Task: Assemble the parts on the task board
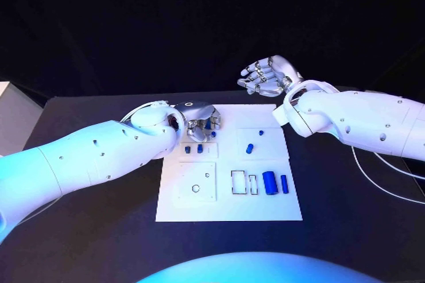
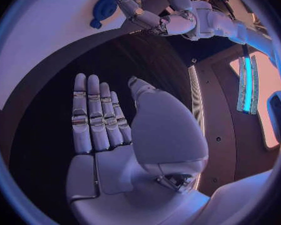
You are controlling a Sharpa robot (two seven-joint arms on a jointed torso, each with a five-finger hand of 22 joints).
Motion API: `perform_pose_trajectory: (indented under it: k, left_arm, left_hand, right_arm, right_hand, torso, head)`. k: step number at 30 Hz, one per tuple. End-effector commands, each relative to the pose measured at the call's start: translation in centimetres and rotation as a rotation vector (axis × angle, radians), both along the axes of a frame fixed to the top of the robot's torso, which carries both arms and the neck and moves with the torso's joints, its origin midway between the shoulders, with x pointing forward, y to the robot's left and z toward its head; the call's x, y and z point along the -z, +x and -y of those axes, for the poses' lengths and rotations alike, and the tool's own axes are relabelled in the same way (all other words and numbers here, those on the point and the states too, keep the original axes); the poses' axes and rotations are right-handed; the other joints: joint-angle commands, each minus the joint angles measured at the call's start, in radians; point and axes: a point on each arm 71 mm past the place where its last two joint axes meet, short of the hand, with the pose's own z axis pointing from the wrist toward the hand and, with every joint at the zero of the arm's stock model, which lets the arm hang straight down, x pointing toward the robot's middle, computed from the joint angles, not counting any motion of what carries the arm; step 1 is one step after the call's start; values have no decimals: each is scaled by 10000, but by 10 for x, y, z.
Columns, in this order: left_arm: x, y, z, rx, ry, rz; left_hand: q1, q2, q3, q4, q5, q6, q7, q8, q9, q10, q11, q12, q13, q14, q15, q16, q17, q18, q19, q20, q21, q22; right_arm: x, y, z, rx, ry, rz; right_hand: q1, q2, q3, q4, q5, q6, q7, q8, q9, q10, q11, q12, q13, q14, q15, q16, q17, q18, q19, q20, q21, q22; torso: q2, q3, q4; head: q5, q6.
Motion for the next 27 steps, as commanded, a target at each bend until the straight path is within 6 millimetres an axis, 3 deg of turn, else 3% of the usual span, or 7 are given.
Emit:
perform_pose_trajectory:
  k: [1,6,11,25,27]
  left_arm:
    - [5,0,3,-20,634,-156]
    - [7,1,5,-58,747,-162]
    - [8,2,7,-45,784,-144]
    - [13,1,9,23,726,-201]
    - [13,0,10,45,681,-202]
  left_hand:
    - [-97,-10,14,-39,-36,100,-15,-61,-16,105,-14,62,-28,98,-20,81,-37,137,84,-50,81,47]
    - [-55,60,84,-76,-54,286,-21,-114,-26,254,-43,69,-93,206,-52,261,8,103,230,-81,253,230]
    - [-12,164,192,-154,-96,573,1,-232,-46,605,-77,72,-210,951,-89,905,717,36,497,-125,595,589]
    - [-23,297,330,-223,-154,776,38,-420,-77,782,-61,-87,-407,1289,-80,1240,873,-55,863,-120,1028,1047]
    - [-24,382,387,-269,-167,908,57,-514,-71,1184,-197,-86,-478,2067,-190,1692,1653,-218,1584,-181,1713,1779]
  right_arm:
    - [0,-1,-3,-258,94,49]
    - [0,-1,-4,-288,108,38]
    - [0,-1,-4,-323,120,8]
    - [0,-2,-6,-409,150,-65]
    - [0,-2,-7,-424,150,-78]
  right_hand:
    - [27,-98,68,-19,69,-9,54,-43,-17,4,53,-57,-43,5,80,-53,-20,51,7,75,-55,-36]
    - [28,-95,73,-20,72,-9,57,-49,-20,1,57,-64,-76,6,84,-74,-34,51,4,78,-57,-65]
    - [28,-93,75,-21,74,-9,58,-51,-22,1,58,-66,-89,6,85,-82,-39,51,3,80,-58,-76]
    - [14,-86,79,-13,80,-4,61,-57,-26,5,63,-72,-141,10,91,-115,-62,51,0,86,-59,-124]
    - [14,-86,79,-13,80,-4,61,-57,-26,5,63,-72,-141,10,91,-115,-62,51,0,86,-59,-124]
  torso:
    - [3,-3,-2]
    - [-1,-3,4]
    - [0,-11,10]
    - [-9,-11,19]
    - [-10,-11,22]
  head:
    - [-8,-24]
    - [-43,-29]
    - [-69,-57]
    - [-109,-90]
    - [-109,-93]
